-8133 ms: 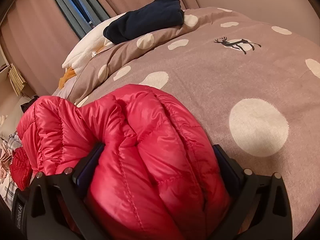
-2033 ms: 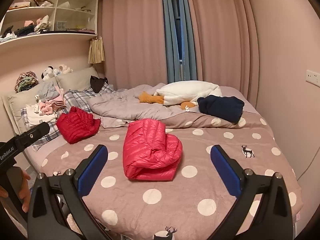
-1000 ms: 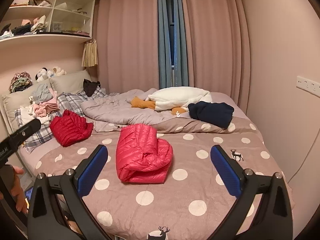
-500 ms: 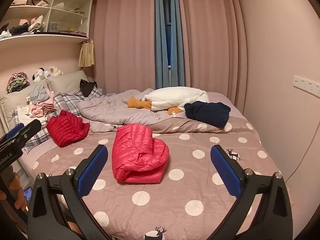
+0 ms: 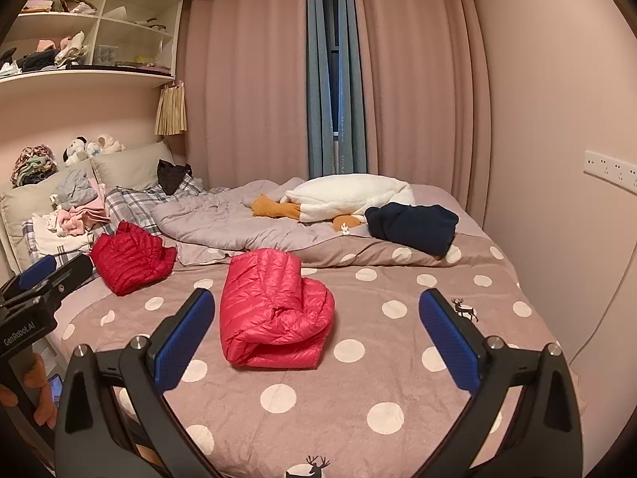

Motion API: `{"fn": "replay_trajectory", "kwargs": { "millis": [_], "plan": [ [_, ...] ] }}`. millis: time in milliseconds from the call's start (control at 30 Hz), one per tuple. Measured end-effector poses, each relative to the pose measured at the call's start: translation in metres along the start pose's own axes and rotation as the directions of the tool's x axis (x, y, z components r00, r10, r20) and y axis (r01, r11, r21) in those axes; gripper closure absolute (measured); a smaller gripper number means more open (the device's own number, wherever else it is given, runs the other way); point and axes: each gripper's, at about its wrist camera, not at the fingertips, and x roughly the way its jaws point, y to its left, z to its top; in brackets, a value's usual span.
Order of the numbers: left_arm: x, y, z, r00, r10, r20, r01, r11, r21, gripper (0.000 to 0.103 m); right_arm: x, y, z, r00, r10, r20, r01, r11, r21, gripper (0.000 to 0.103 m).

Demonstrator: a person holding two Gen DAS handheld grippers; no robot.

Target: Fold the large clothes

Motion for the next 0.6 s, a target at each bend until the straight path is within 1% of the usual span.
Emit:
{"fn": "replay_trajectory", "kwargs": {
  "millis": [167, 433, 600],
  "plan": [
    [0.004, -0.001, 0.000, 1.000, -0.002, -0.003, 0.002, 1.000, -0.003, 0.001, 0.006, -0.004, 0.001, 1.000, 0.004, -0.008, -0.004, 1.000, 0.003, 0.000],
    [0.018, -0.006, -0.003, 1.000, -0.001, -0.012, 0.001, 1.000, 0.029, 0.001, 0.024, -0.010, -0.005, 1.000, -0.005, -0.025, 0.006, 0.999, 0.031, 0.000],
    [0.026, -0.008, -0.007, 1.000, -0.004, 0.021, 0.003, 1.000, 0.027, 0.001, 0.039, -0.014, -0.011, 0.999, -0.020, -0.026, 0.021, 0.998, 0.051, 0.000]
  ]
}}
